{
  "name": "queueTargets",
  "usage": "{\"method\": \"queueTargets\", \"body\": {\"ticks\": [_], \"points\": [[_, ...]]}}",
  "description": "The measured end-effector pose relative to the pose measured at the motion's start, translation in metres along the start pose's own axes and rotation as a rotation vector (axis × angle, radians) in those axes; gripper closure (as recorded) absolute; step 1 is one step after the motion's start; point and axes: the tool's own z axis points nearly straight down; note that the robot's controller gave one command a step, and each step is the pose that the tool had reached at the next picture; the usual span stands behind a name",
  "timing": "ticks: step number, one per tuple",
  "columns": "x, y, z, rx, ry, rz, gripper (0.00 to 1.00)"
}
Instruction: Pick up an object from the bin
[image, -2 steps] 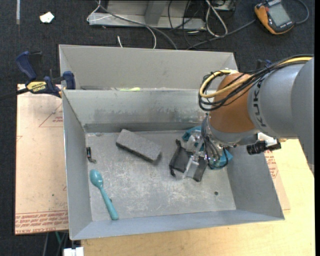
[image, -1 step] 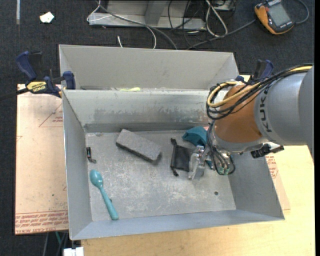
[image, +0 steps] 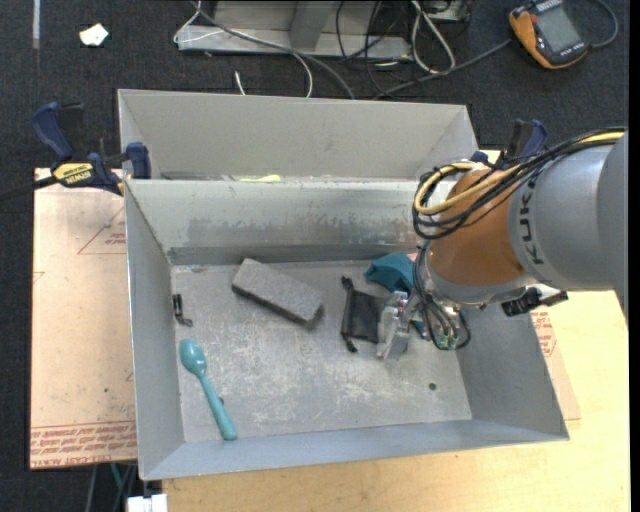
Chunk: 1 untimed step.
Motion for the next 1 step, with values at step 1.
{"method": "queueTargets", "body": {"ticks": [1], "points": [[0.0007,0.0046,-0.0630,0.000,0.004,-0.008,1.00]]}}
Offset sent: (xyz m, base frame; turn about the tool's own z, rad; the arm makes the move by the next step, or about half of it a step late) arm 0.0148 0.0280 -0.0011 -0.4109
